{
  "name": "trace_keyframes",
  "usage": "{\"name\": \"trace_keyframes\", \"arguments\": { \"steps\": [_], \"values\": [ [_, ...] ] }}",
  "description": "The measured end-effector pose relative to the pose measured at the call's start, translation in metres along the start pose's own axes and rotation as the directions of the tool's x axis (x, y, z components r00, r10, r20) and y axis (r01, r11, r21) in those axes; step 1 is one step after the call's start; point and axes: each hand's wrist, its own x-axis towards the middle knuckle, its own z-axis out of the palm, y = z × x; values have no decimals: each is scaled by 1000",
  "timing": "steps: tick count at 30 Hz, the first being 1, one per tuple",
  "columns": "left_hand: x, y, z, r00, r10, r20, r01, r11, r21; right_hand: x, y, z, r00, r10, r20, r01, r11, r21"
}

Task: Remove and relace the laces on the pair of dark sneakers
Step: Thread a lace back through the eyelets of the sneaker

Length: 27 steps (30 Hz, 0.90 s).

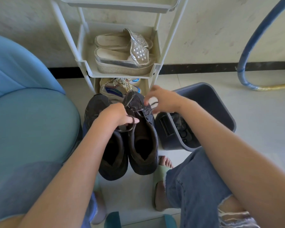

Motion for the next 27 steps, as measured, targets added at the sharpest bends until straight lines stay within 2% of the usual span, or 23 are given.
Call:
{"name": "trace_keyframes", "arguments": {
  "steps": [2, 7, 10, 14, 19, 21, 24, 26, 27],
  "values": [
    [1, -1, 4, 999, -30, 37, 28, 999, 39, 3, -1, 8, 990, 32, 136, -16, 992, -123],
    [4, -1, 5, 999, -46, 28, 46, 999, 1, 11, -1, 21, 984, 52, 168, -28, 990, -140],
    [3, -3, 6, 1000, -23, 12, 23, 999, -25, 11, -3, 13, 996, 37, 79, -35, 999, -27],
    [-1, -5, 4, 999, 38, 17, -36, 997, -75, 4, 3, -6, 981, 102, -165, -85, 991, 106],
    [-2, -6, 5, 998, 62, -10, -63, 993, -103, -2, 1, -12, 952, 133, -277, -57, 962, 265],
    [-1, -7, 6, 998, 67, -20, -69, 991, -113, -1, -7, -12, 933, 129, -337, -46, 969, 242],
    [-2, -7, 6, 995, 80, -59, -89, 984, -153, 0, -21, -9, 940, 122, -319, -77, 986, 151],
    [-2, -4, 3, 983, 74, -165, -116, 959, -260, 3, -27, -4, 956, 91, -279, -64, 992, 104],
    [0, -3, 1, 974, 64, -218, -145, 914, -380, 7, -28, -1, 965, 77, -251, -56, 994, 91]
  ]
}}
